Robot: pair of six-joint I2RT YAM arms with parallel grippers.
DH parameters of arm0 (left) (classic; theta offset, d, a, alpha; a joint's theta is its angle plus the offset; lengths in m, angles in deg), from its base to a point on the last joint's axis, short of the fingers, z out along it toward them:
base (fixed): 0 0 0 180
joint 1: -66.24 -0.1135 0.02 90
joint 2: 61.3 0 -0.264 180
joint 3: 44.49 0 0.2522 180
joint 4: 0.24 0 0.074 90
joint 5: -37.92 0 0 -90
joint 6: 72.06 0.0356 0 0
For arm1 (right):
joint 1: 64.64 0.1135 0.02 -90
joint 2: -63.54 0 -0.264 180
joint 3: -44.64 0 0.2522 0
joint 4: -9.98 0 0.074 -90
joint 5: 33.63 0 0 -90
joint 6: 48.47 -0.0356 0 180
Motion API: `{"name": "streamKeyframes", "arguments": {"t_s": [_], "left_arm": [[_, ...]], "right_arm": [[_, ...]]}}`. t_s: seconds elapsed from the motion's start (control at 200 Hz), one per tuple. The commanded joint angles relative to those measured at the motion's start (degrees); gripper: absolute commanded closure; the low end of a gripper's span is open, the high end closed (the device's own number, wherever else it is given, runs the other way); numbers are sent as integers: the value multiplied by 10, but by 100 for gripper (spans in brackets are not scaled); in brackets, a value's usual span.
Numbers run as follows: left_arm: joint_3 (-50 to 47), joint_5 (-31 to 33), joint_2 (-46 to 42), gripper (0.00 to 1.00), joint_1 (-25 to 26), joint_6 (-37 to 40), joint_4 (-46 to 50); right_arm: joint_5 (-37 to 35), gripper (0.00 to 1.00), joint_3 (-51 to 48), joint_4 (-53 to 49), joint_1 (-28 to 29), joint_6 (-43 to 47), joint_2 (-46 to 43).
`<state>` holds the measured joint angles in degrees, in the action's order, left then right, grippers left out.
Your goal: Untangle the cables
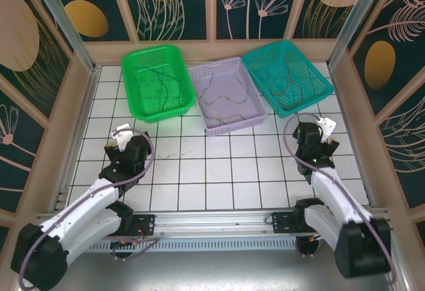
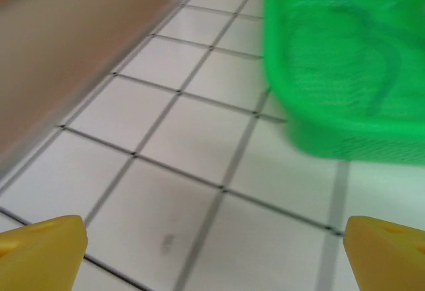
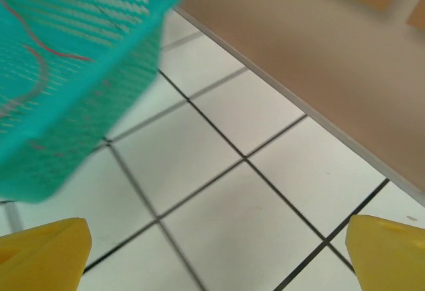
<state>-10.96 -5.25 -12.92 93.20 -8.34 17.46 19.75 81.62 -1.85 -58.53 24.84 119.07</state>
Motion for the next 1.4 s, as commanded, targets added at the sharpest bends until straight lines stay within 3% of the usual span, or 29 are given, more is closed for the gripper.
{"name": "streamKeyframes", "arguments": {"t_s": [0.0,0.1,0.275,0.425,0.581,0.676,0.776,0.986,1.076,1.111,1.171,1.226,1.296,1.396], "left_arm": [[-51,2,34,1,-55,148,-249],[-43,-88,124,1,-108,152,-304],[-22,-174,239,1,-166,152,-433],[-4,-249,311,1,-210,153,-558],[35,-352,344,1,-227,202,-528],[-27,-361,308,1,-227,227,-621],[-75,-345,285,1,-228,229,-694],[-15,-320,326,1,-229,224,-626],[-4,-298,384,1,-232,225,-674],[9,-309,377,1,-238,220,-633],[-8,-310,369,1,-240,221,-661],[-61,-294,365,1,-239,212,-748],[-134,-272,405,1,-240,209,-942],[-104,-283,387,1,-241,208,-847]], "right_arm": [[61,1,-22,195,-46,33,83],[118,1,-63,359,-51,62,146],[195,1,-61,514,-80,77,234],[238,1,-32,536,-96,82,289],[304,1,-86,649,-78,132,300],[317,1,-120,744,-76,142,330],[282,1,-117,726,-72,131,324],[265,1,-117,727,-67,131,326],[264,1,-116,726,-66,131,325],[263,1,-116,728,-66,131,325],[263,1,-116,726,-65,132,326],[262,1,-115,725,-65,133,326],[263,1,-114,724,-63,135,326],[270,1,-112,720,-60,142,327]]}}
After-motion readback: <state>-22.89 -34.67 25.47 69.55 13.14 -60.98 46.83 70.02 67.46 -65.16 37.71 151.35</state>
